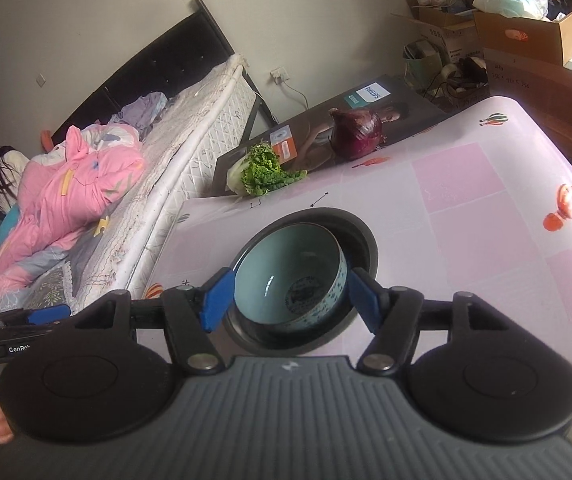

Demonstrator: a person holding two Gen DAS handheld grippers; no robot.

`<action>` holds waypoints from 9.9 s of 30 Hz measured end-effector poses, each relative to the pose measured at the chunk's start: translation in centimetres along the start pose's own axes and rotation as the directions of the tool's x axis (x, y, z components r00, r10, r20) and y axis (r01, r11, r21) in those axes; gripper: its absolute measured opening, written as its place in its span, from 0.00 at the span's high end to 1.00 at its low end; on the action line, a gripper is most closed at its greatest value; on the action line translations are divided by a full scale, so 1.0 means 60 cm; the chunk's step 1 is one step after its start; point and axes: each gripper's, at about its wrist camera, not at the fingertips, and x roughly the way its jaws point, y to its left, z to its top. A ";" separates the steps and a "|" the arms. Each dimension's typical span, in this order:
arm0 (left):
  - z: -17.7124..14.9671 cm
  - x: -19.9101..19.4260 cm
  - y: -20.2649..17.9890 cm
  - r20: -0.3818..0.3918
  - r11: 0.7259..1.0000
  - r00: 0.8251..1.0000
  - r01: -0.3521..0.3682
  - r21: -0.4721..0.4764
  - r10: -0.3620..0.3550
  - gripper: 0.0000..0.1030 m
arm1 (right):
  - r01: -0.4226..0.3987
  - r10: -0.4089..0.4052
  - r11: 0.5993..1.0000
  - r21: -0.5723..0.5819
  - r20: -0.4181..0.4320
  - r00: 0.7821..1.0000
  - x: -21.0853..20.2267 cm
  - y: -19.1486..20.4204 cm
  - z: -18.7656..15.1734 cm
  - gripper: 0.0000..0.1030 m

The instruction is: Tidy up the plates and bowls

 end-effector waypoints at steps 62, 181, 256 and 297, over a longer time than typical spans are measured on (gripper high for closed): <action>-0.295 -0.069 0.061 -0.190 0.983 0.968 0.145 -0.116 -0.165 0.74 | -0.130 0.127 0.991 0.009 -0.297 0.946 -0.035 0.216 -0.374 0.85; -0.287 -0.059 0.031 -0.178 0.996 0.980 0.088 0.001 -0.086 0.55 | -0.021 0.003 0.997 -0.080 -0.217 0.976 -0.022 0.220 -0.391 0.81; -0.280 -0.100 0.030 -0.120 0.997 0.989 0.081 -0.004 -0.081 0.55 | -0.013 -0.013 0.989 -0.147 -0.170 0.985 -0.042 0.245 -0.379 0.80; -0.281 -0.067 0.009 -0.184 0.995 0.980 0.087 0.040 -0.078 0.43 | -0.005 -0.018 0.993 -0.116 -0.199 0.980 -0.021 0.219 -0.396 0.80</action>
